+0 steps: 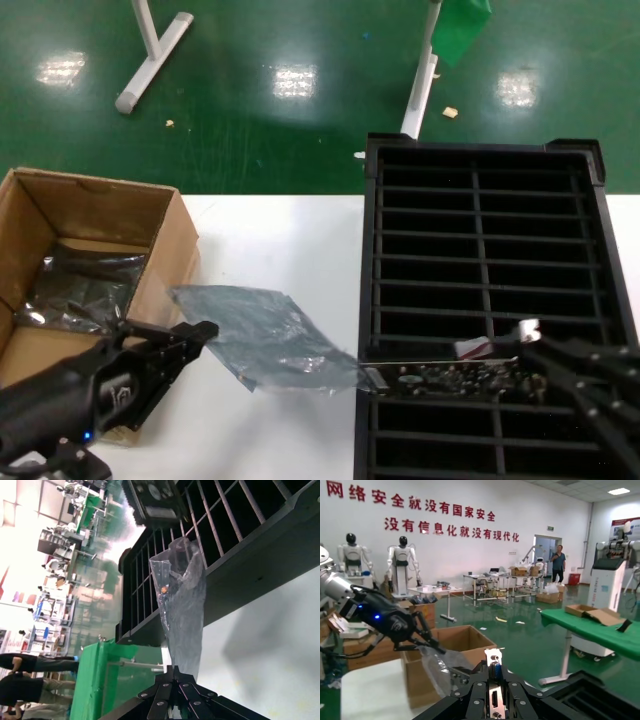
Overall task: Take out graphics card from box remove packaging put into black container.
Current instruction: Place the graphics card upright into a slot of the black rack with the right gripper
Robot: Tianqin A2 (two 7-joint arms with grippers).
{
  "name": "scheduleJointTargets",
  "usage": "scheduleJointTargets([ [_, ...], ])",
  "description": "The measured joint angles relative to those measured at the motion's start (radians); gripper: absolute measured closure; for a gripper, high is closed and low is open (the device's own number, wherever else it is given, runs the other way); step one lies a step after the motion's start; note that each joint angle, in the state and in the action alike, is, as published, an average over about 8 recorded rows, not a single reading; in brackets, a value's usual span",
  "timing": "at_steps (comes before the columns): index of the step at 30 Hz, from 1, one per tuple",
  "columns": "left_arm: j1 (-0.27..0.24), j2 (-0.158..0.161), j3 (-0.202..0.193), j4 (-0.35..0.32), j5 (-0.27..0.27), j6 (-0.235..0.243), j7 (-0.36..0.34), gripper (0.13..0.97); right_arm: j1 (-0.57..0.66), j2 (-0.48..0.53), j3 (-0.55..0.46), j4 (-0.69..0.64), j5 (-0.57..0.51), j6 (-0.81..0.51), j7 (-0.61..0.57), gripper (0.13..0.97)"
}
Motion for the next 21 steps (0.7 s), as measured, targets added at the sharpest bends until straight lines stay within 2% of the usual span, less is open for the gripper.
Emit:
scheduleJointTargets([
  [6,0.002,0.054,-0.027,0.044,-0.051,0.045,0.084,0.955,-0.028,0.016,0.088,0.032,-0.017,-0.002,-0.02,0.914],
  [12,-0.008,0.096,-0.041,0.076,-0.086,0.085,0.144,0.955,-0.04,0.022,0.165,0.052,-0.085,-0.016,-0.153,0.914],
  [17,-0.028,0.122,-0.041,0.098,-0.104,0.113,0.177,0.955,-0.055,0.041,0.219,0.07,-0.154,-0.03,-0.264,0.914],
  [21,-0.059,0.14,-0.029,0.124,-0.117,0.141,0.2,0.955,-0.083,0.065,0.271,0.108,-0.207,-0.036,-0.299,0.914],
])
